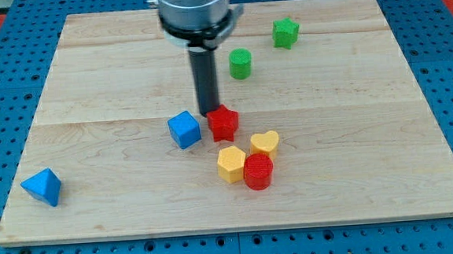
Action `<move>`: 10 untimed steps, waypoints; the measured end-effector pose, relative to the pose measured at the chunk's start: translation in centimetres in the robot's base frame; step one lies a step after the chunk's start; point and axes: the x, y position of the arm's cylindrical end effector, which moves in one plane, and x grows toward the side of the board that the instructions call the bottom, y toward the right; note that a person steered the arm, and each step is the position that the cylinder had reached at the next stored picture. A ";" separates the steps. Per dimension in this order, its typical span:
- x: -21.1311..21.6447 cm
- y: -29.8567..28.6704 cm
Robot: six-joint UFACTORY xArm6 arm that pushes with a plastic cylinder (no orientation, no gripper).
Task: Push the blue triangle into the blue cube
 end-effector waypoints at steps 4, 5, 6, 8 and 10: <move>-0.5 3.1; 2.9 1.8; 7.3 -4.5; 3.8 -7.7; -2.2 -9.3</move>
